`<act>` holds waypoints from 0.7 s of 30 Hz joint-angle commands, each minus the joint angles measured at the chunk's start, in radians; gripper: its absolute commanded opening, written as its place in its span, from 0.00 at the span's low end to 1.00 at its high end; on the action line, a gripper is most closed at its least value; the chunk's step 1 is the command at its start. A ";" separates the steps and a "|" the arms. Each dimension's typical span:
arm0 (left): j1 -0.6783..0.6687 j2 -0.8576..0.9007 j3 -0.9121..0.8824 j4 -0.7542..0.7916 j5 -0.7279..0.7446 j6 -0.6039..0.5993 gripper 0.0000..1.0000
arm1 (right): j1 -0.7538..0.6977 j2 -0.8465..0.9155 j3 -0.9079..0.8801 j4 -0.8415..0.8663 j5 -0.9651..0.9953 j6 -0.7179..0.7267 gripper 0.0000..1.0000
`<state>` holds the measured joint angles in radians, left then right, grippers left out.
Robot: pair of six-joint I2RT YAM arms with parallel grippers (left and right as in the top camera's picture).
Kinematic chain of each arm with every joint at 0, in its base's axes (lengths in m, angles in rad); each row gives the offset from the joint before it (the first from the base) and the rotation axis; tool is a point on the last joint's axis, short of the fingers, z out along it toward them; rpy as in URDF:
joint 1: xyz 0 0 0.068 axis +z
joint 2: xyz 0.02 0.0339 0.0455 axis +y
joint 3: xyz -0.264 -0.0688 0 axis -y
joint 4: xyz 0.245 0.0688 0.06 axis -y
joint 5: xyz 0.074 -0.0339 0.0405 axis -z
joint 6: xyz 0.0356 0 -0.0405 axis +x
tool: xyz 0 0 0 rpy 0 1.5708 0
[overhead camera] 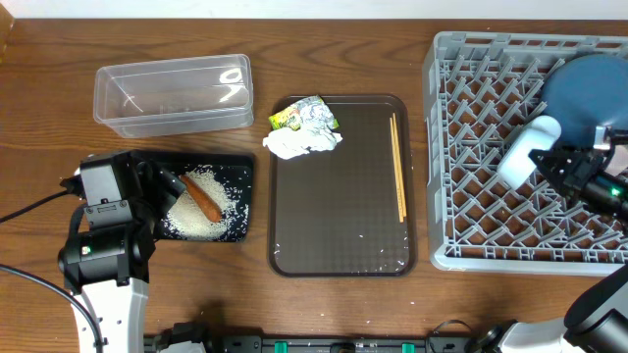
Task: Sort waste into correct bins and load items into the dishwasher rack
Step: 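Lower the bowl into the rack and open the right gripper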
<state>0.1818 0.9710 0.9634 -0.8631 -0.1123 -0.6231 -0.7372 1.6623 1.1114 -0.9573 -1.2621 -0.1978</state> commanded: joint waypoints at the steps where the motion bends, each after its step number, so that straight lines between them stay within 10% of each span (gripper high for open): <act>1: 0.003 0.002 0.001 0.000 -0.020 0.013 0.99 | -0.031 0.009 -0.005 -0.010 0.085 0.029 0.01; 21: 0.003 0.002 0.001 0.000 -0.020 0.013 0.99 | -0.058 -0.249 -0.005 -0.093 0.507 0.278 0.20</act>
<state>0.1818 0.9710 0.9634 -0.8631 -0.1123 -0.6231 -0.7933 1.5059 1.1091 -1.0416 -0.8700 0.0257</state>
